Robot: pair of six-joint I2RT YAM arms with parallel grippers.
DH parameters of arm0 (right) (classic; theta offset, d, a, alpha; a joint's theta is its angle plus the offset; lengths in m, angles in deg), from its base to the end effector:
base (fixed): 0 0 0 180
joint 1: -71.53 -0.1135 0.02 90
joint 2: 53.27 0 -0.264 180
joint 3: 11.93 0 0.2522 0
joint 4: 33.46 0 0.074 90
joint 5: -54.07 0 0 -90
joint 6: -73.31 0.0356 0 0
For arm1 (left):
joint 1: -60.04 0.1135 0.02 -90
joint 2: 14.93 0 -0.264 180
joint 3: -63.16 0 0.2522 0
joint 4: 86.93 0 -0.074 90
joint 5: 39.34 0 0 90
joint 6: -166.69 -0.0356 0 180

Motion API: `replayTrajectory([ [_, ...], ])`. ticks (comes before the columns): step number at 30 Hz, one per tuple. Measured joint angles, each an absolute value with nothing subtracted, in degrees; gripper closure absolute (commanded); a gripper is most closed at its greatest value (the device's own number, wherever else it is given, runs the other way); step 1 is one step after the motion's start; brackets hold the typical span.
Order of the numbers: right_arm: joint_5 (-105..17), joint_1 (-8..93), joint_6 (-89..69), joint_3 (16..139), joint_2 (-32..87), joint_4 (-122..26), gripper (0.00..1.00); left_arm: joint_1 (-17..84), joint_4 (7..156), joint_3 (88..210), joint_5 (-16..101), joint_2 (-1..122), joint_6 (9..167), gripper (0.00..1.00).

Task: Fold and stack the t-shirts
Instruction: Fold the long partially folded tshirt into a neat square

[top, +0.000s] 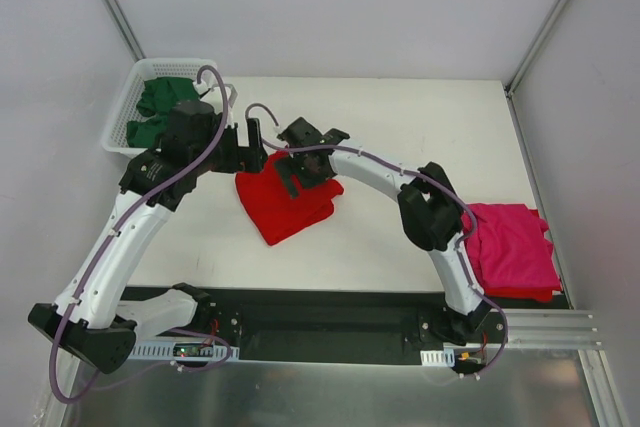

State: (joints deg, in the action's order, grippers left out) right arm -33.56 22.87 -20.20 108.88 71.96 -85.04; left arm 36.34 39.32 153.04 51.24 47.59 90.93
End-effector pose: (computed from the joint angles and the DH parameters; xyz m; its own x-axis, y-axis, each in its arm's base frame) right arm 0.3215 0.3632 0.2189 -0.5016 -0.6627 -0.5560 -0.7670 0.6379 -0.0685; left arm 0.2019 -0.0882 0.4149 -0.4913 -0.0530 -0.8694 0.2814 0.9350 -0.2160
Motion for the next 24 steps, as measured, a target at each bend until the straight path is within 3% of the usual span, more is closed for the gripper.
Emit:
replayTrajectory([
  [13, -32.64, 22.78, -23.11, 106.58, 76.12, -84.43, 0.04, 36.34, 39.24, 152.89, 51.42, 46.65, 91.02, 0.01],
  [24, -29.03, 22.52, -14.47, 100.05, 72.42, -82.18, 0.04, 36.34, 38.6, 151.53, 52.22, 46.47, 91.06, 0.01],
])
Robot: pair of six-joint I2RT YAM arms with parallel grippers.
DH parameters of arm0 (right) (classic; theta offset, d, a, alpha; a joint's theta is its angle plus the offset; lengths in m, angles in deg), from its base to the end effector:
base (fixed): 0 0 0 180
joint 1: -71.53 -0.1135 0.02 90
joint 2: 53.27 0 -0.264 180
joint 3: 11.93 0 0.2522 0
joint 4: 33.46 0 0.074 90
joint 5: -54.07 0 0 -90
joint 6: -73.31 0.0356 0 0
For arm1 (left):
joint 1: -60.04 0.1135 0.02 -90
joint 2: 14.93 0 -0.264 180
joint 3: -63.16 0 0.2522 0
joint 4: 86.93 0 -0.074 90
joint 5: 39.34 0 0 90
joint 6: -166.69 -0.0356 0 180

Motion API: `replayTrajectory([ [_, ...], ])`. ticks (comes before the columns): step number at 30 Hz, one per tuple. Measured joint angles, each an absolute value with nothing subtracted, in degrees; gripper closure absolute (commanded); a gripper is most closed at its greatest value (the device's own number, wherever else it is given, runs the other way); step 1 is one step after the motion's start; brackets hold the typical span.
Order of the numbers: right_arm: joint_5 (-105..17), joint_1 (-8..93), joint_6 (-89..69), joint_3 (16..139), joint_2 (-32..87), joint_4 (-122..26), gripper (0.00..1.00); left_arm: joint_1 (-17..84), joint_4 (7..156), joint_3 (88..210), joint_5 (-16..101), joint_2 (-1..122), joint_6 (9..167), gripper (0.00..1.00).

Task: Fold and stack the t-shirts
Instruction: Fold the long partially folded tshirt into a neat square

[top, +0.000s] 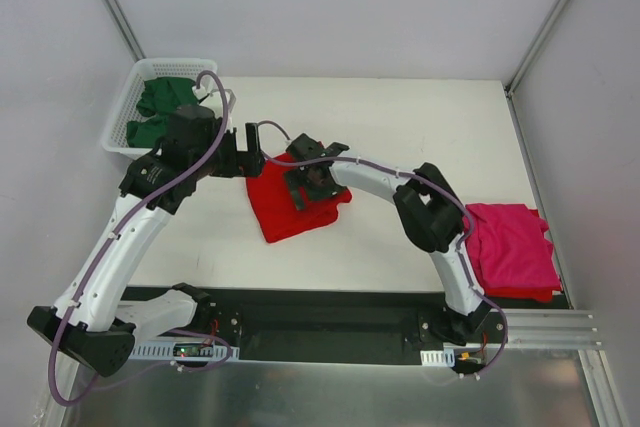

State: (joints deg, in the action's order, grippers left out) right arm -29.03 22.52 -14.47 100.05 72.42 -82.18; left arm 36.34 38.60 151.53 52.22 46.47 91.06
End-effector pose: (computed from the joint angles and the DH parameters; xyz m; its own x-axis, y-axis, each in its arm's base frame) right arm 0.3113 0.3517 0.1712 -0.6086 -0.6418 -0.4666 -0.6898 0.7185 -0.0885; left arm 0.1978 -0.0858 0.4091 -0.5038 -0.0498 -0.8624 0.2629 0.9422 -0.2080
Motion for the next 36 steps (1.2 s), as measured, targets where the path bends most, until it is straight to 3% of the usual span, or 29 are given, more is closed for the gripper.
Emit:
replayTrajectory([
  [12, -26.3, 22.6, -6.69, 95.81, 69.6, -83.07, 0.04, 36.34, 38.12, 150.33, 52.46, 46.52, 91.32, 0.01],
  [21, -23.55, 22.58, -21.29, 106.36, 74.78, -95.05, 0.04, 36.34, 38.03, 150.09, 52.46, 46.54, 91.32, 0.01],
  [28, -11.29, 21.62, -36.53, 109.66, 76.93, -101.28, 0.04, 36.34, 38.03, 150.09, 52.46, 46.69, 91.28, 0.01],
  [36, 7.73, 21.58, -44.18, 101.4, 75.31, -98.7, 0.04, 36.34, 37.79, 150.09, 52.53, 46.89, 91.26, 0.01],
])
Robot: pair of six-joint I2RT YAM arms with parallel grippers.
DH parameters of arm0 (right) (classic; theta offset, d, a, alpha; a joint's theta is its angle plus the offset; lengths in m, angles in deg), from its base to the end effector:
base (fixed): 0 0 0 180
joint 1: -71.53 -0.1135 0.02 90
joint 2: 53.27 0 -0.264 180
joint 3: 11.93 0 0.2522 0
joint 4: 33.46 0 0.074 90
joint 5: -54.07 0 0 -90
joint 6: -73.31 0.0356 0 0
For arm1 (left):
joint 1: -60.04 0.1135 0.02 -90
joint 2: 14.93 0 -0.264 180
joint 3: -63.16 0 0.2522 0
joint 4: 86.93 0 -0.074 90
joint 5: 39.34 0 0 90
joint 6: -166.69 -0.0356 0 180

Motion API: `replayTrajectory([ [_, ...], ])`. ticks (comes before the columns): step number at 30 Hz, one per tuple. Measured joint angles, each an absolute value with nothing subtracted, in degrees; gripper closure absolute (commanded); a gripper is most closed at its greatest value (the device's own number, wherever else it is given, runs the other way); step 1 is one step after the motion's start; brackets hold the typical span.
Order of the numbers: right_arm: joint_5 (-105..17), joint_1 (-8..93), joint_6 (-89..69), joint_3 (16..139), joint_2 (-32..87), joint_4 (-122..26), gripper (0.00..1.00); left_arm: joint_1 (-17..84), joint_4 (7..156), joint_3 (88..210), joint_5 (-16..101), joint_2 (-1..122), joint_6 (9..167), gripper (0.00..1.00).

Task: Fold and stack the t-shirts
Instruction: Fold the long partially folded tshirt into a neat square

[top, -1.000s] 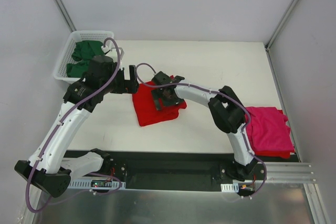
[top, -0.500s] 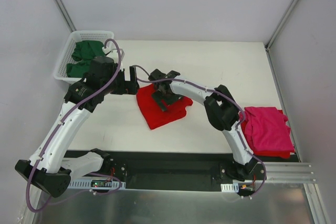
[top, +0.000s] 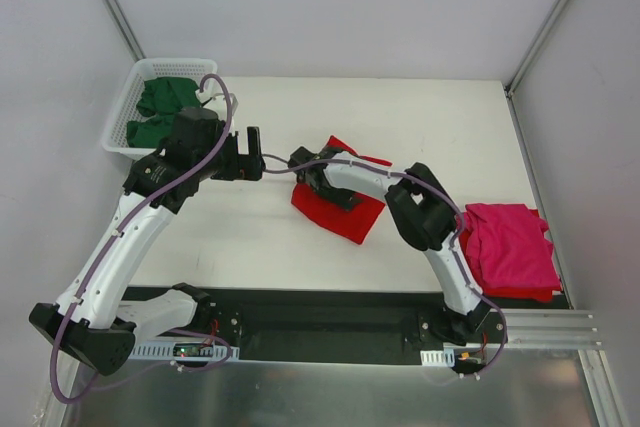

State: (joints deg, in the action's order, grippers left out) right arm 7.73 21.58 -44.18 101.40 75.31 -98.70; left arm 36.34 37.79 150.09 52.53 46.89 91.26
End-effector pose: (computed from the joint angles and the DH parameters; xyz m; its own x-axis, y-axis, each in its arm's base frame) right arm 0.3048 0.3244 0.1552 -0.3412 -0.9249 0.1677 -0.7191 0.1419 -0.6803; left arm 0.2005 -0.0867 0.3982 -0.5399 -0.0376 -0.8409 0.2480 0.9475 -0.2016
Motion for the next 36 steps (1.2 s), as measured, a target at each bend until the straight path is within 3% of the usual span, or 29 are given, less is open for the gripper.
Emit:
replayTrajectory([
  [11, 7.88, 22.28, -22.89, 104.09, 58.65, -106.96, 0.04, 36.34, 37.79, 150.04, 52.71, 46.87, 91.26, 0.01],
  [17, -4.27, 22.93, -3.63, 95.26, 49.87, -98.7, 0.02, 36.34, 37.84, 149.89, 52.71, 46.69, 91.24, 0.01],
  [21, -12.9, 23.19, 9.07, 89.34, 53.21, -90.92, 0.01, 36.34, 37.86, 148.69, 52.71, 45.58, 91.24, 0.01],
  [25, -18.63, 23.3, 19.32, 91.24, 61.36, -85.61, 0.01, 36.34, 37.88, 147.27, 52.71, 44.0, 91.17, 0.01],
  [36, -17.87, 24.81, 33.96, 98.91, 66.85, -83.91, 0.03, 36.34, 37.82, 144.03, 52.68, 39.96, 90.71, 0.01],
])
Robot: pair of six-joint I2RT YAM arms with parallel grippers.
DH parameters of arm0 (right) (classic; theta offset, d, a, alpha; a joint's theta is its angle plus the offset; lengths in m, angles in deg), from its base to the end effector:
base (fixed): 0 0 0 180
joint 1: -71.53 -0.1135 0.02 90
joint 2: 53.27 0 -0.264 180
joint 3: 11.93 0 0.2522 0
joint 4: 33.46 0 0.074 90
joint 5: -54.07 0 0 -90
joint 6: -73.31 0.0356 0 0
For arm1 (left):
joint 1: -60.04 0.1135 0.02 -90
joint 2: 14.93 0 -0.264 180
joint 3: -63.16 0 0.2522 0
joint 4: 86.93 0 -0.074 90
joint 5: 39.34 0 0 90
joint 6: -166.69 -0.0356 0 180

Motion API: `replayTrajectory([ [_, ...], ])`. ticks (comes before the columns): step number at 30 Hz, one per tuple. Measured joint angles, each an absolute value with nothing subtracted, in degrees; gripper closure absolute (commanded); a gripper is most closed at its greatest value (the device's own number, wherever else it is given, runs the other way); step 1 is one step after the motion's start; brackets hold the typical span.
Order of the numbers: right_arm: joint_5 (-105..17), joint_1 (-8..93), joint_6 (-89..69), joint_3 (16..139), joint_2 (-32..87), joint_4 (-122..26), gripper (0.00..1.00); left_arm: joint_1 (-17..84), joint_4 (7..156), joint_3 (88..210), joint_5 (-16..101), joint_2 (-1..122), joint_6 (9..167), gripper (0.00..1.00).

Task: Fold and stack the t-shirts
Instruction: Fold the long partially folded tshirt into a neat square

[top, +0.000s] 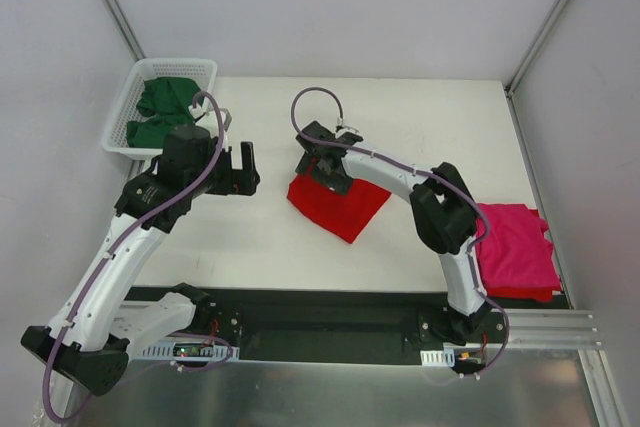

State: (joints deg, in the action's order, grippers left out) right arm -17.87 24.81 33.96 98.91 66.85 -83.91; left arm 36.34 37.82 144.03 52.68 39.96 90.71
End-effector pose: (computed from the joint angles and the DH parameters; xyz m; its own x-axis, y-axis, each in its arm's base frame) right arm 0.3205 0.3242 0.2080 -0.8278 0.1933 -0.5267 0.0869 0.9716 0.2200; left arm 0.1749 -0.0754 0.3864 -0.5248 -0.0340 -0.8505 0.2540 0.9474 -0.1946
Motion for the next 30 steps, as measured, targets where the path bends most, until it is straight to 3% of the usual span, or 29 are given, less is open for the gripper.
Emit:
replayTrajectory([
  [11, -13.21, 27.54, 42.31, 91.85, 59.09, -84.08, 0.04, 36.34, 37.84, 143.71, 52.18, 41.25, 90.71, 0.01],
  [30, -15.18, 29.66, 49.24, 90.04, 64.88, -83.18, 0.04, 36.34, 37.84, 143.51, 52.18, 41.53, 90.52, 0.01],
])
